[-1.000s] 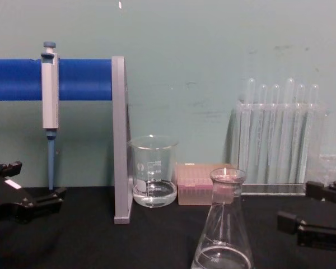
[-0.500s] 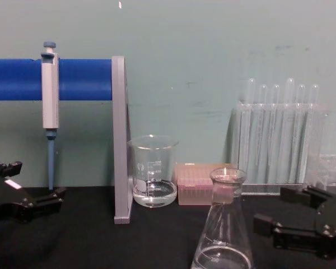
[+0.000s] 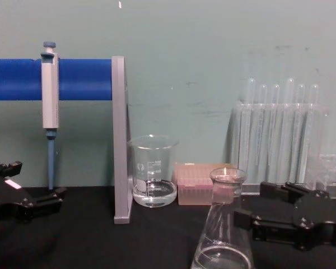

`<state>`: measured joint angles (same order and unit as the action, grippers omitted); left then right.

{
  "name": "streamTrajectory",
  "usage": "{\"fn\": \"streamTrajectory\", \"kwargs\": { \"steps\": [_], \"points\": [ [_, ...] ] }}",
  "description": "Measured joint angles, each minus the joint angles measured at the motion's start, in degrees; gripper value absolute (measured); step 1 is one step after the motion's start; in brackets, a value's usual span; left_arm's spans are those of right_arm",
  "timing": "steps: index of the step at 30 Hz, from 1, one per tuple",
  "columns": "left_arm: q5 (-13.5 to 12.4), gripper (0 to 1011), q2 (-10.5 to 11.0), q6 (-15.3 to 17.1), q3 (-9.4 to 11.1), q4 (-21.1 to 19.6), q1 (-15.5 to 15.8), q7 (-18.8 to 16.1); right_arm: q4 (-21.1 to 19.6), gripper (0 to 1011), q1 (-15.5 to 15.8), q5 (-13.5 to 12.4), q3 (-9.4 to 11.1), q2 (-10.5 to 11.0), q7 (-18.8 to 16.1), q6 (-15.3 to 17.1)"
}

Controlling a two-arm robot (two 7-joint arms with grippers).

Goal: Grasp the erlenmeyer flask with one hand, shake it three times, then place it back.

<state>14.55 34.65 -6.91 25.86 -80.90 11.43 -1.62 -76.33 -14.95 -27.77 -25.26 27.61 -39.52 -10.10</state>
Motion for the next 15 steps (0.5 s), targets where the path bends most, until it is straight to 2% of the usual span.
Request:
{"fn": "streamTrajectory", "kwargs": {
  "steps": [15],
  "points": [
    [0.00, 1001, 0.00, 0.00, 0.00, 0.00, 0.00, 0.00, 6.16, 1000, -4.99, -0.55, -1.92, -2.60, -2.70, -0.66]
  ]
}}
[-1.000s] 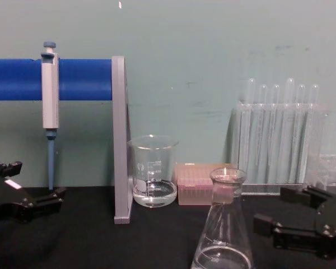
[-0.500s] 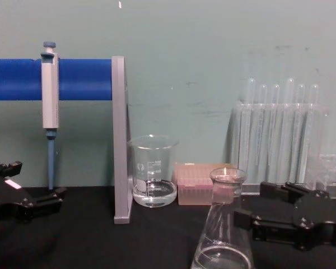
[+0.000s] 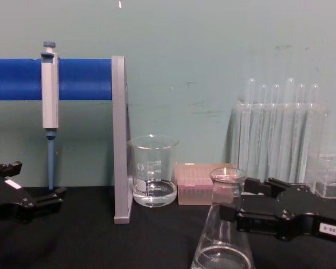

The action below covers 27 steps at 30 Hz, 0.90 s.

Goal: Grasp the erlenmeyer flask with one hand, shake it three times, then place it back.

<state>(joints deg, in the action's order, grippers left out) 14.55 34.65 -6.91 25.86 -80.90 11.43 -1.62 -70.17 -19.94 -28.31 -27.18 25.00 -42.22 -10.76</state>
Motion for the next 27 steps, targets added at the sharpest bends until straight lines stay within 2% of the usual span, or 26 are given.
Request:
{"fn": "streamTrajectory", "kwargs": {
  "steps": [7, 16, 24, 27],
  "points": [
    [0.00, 1001, 0.00, 0.00, 0.00, 0.00, 0.00, 0.00, 3.09, 1000, -2.40, -0.31, -0.95, -1.15, -1.80, -0.62],
    [0.00, 1001, 0.00, 0.00, 0.00, 0.00, 0.00, 0.00, 4.82, 1000, -3.86, -0.85, -1.82, -1.77, -3.43, -1.02],
    [0.00, 1001, 0.00, 0.00, 0.00, 0.00, 0.00, 0.00, 5.63, 1000, -4.48, -1.06, -2.24, -2.19, -3.63, -1.28],
    [0.00, 1001, 0.00, 0.00, 0.00, 0.00, 0.00, 0.00, 5.63, 1000, -4.50, -0.61, -2.31, -2.23, -2.55, -1.28]
  ]
}}
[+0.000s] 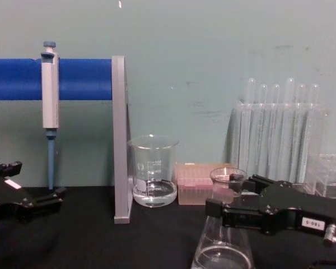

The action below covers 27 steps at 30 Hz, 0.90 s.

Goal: Grasp the erlenmeyer flask with one hand, shake it three times, then place it back.

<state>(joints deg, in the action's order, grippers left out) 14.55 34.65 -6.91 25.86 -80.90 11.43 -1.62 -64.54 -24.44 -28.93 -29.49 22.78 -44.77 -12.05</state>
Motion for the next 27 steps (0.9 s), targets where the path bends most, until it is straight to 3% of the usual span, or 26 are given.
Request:
{"fn": "streamTrajectory", "kwargs": {
  "steps": [27],
  "points": [
    [0.00, 1001, 0.00, 0.00, 0.00, 0.00, 0.00, 0.00, -0.13, 1000, 0.06, 0.12, 0.05, 0.04, 0.00, 0.06]
  ]
}}
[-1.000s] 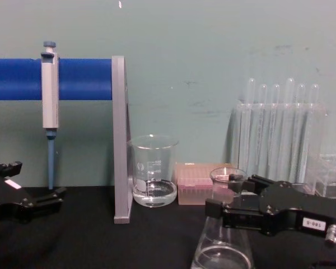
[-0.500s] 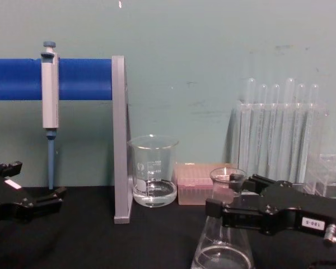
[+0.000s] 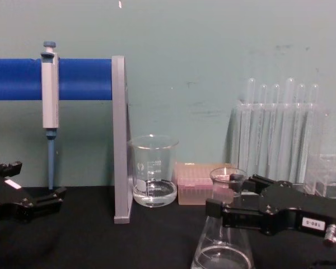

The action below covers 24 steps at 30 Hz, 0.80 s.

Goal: Grasp the erlenmeyer flask with one hand, shake it three times, then place it back.

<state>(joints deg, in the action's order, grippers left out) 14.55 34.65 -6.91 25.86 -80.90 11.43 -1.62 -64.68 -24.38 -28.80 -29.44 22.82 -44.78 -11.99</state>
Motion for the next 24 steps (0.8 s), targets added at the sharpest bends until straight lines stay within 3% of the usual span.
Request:
{"fn": "streamTrajectory", "kwargs": {
  "steps": [19, 24],
  "points": [
    [0.00, 1001, 0.00, 0.00, 0.00, 0.00, 0.00, 0.00, 0.00, 999, 0.00, -0.04, 0.01, 0.00, -0.09, 0.03],
    [0.00, 1001, 0.00, 0.00, 0.00, 0.00, 0.00, 0.00, 0.00, 903, 0.00, -0.04, 0.01, 0.00, -0.09, 0.03]
  ]
}}
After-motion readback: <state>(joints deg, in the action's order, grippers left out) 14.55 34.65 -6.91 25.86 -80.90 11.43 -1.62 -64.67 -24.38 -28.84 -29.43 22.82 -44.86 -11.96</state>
